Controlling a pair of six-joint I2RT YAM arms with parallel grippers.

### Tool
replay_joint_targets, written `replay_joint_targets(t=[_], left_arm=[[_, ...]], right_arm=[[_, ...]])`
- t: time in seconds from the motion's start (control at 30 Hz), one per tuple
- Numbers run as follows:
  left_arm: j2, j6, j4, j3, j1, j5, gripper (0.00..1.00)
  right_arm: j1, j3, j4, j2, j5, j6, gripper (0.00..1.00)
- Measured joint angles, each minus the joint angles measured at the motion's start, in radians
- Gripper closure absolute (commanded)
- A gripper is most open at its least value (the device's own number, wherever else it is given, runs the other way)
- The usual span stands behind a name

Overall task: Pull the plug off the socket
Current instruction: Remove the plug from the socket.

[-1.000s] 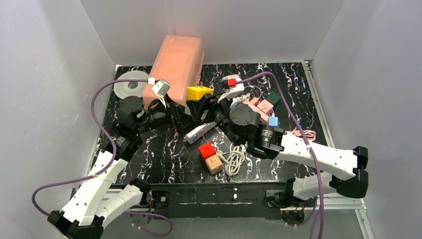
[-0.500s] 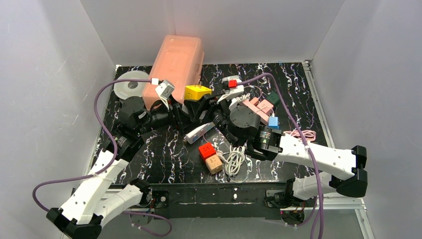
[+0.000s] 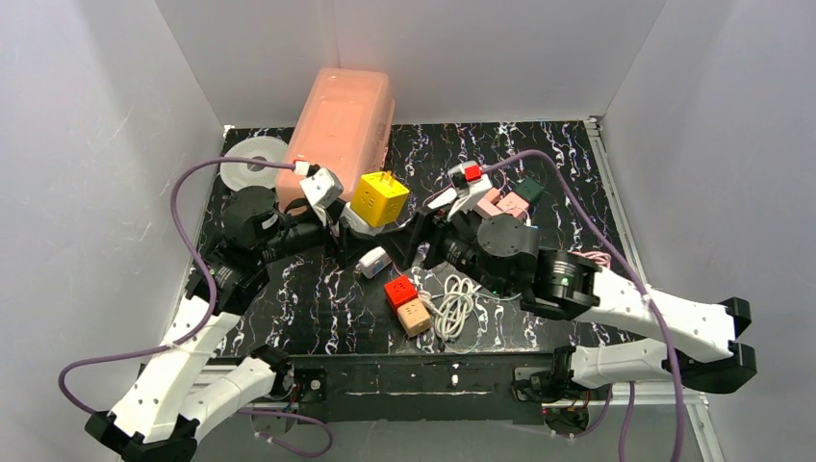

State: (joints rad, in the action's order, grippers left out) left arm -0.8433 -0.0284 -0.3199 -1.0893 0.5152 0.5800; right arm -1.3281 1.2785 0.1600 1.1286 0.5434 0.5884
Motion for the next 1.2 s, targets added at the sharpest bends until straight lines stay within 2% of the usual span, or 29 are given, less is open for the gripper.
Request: replay_joint_targets(t=[0.27, 0.4, 0.57, 0.83, 1.0, 1.2], left_arm=[[0.028, 0.302, -0.113, -0.066, -0.002, 0.026, 0.86], [0.060, 0.452, -0.167, -0.072, -0.002, 0.085, 0.86], [0.068, 0.556, -0.209, -0.085, -0.001, 0.122, 0.87], [0.036, 0.686, -0.261, -0.087, 0.029, 0.108, 0.86], [0.019, 0.756, -0.313, -0.089, 0.043, 0.053, 0.86], [0.018, 0.795, -0.330, -0.092, 0.056, 0.020, 0.88]], right_arm=[[0.058, 0.059, 0.339, -0.085, -0.311, 0.002, 0.14], [0.137, 0.068, 0.437, -0.161, -0.468, -0.038, 0.13], [0.167, 0.180, 0.474, -0.170, -0.555, -0.100, 0.12], [0.168, 0.367, 0.459, 0.023, -0.634, -0.172, 0.11], [0.173, 0.453, 0.526, 0.160, -0.601, -0.201, 0.10], [0.175, 0.515, 0.560, 0.233, -0.561, -0.203, 0.09]])
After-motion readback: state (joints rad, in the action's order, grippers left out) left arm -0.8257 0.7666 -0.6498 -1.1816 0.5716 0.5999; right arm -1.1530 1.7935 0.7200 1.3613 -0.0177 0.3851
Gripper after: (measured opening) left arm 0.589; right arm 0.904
